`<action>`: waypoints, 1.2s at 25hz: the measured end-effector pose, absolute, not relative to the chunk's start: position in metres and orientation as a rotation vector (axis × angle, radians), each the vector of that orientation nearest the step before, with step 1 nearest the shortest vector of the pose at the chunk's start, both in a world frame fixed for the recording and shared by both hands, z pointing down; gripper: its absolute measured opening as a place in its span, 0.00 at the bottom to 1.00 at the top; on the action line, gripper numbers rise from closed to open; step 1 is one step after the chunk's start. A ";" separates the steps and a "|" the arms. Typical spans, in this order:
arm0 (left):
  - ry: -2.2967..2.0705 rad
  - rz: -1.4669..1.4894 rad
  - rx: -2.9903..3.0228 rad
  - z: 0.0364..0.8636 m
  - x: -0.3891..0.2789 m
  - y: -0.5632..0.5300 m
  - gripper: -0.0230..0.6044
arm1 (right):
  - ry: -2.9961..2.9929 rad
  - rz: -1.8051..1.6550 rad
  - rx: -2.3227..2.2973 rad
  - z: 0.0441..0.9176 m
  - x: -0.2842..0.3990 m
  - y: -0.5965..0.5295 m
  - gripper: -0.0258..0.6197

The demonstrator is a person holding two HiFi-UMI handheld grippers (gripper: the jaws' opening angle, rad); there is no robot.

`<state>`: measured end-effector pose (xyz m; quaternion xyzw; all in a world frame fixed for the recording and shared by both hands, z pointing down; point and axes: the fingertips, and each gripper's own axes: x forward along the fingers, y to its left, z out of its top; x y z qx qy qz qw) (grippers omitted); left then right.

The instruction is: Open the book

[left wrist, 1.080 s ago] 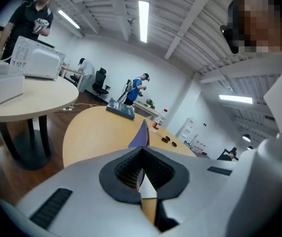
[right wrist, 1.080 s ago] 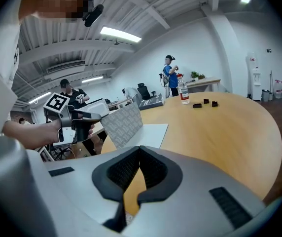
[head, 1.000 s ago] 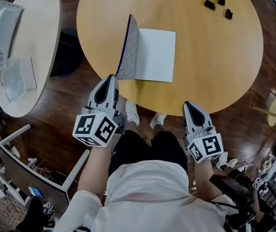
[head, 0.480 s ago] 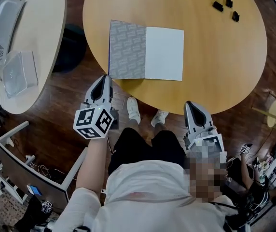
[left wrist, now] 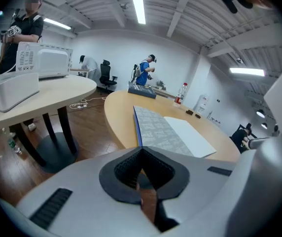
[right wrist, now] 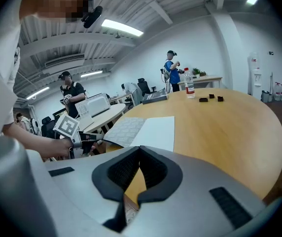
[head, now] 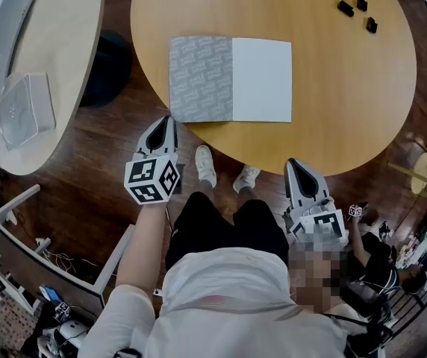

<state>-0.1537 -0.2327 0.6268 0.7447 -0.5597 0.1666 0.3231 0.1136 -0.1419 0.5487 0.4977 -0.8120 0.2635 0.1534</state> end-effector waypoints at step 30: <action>-1.459 0.290 1.999 0.574 -0.175 -0.226 0.06 | -2.367 0.706 1.458 0.525 0.097 -0.138 0.05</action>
